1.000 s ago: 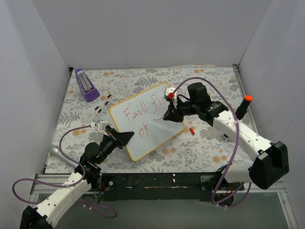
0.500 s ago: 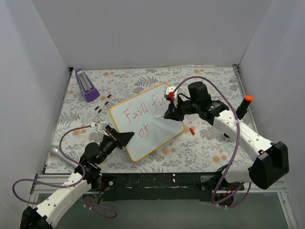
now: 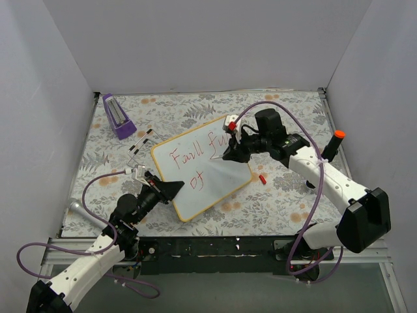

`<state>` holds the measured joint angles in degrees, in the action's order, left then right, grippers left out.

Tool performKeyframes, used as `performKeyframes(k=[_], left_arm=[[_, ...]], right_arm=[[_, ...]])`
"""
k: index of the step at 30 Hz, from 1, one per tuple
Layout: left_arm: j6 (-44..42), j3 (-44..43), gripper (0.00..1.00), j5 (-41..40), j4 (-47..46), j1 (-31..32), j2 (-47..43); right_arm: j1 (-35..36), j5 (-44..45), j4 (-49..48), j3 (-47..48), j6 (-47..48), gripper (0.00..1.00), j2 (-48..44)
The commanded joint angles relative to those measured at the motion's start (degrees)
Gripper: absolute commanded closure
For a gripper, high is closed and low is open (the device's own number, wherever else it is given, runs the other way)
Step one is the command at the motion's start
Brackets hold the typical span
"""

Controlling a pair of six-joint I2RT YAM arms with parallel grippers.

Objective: Write a sentence on the whiteboard

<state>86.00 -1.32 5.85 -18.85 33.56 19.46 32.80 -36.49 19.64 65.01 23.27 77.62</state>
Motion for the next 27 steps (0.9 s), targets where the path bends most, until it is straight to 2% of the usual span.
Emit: performKeyframes(k=[1,27], left_arm=[[1.19,0.53,1.00,0.83,-10.94,0.10,-0.30],[0.66,0.18,1.00,1.18,-11.73,0.10,1.02]], right_arm=[[1.13,-2.36,-1.79,-0.50,-1.20,0.99,0.33],[1.66,0.72,-4.17,-0.59,-3.85,0.99,5.78]])
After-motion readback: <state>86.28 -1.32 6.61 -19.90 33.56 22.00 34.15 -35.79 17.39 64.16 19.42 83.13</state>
